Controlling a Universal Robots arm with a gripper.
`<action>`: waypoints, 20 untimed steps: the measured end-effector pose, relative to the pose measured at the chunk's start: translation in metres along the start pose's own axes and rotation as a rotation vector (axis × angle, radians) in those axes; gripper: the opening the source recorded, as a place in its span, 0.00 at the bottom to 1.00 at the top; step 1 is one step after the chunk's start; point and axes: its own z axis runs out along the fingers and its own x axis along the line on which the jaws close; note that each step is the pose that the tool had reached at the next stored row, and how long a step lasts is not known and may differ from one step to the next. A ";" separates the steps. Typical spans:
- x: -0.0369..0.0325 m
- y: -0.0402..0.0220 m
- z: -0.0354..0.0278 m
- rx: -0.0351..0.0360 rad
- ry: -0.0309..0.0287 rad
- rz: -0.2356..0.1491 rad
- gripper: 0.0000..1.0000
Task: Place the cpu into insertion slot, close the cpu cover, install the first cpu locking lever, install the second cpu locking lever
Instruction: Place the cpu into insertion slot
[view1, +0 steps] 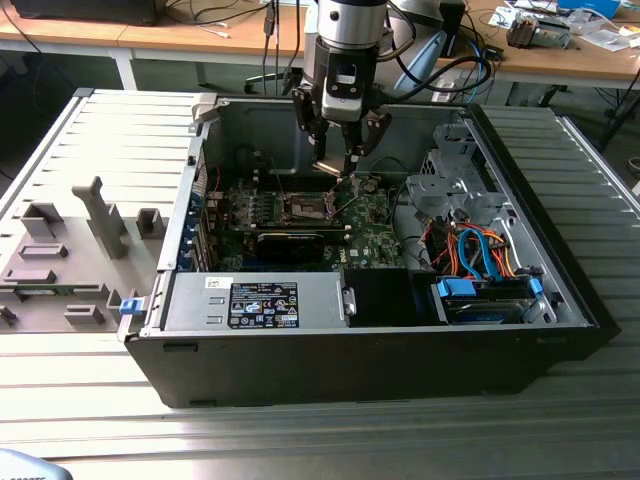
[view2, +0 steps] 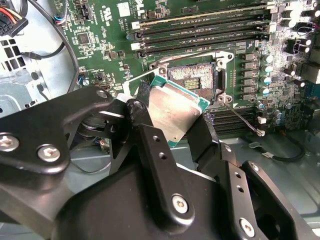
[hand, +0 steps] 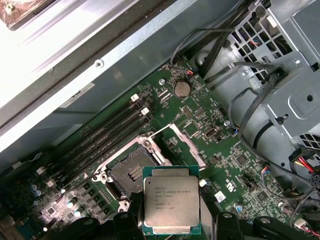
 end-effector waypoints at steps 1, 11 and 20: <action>0.0000 0.0000 0.0000 0.0000 0.0000 0.001 0.55; 0.0000 0.0000 0.0003 0.0002 0.0003 0.007 0.55; 0.0000 0.0000 0.0005 0.0003 0.0005 0.012 0.55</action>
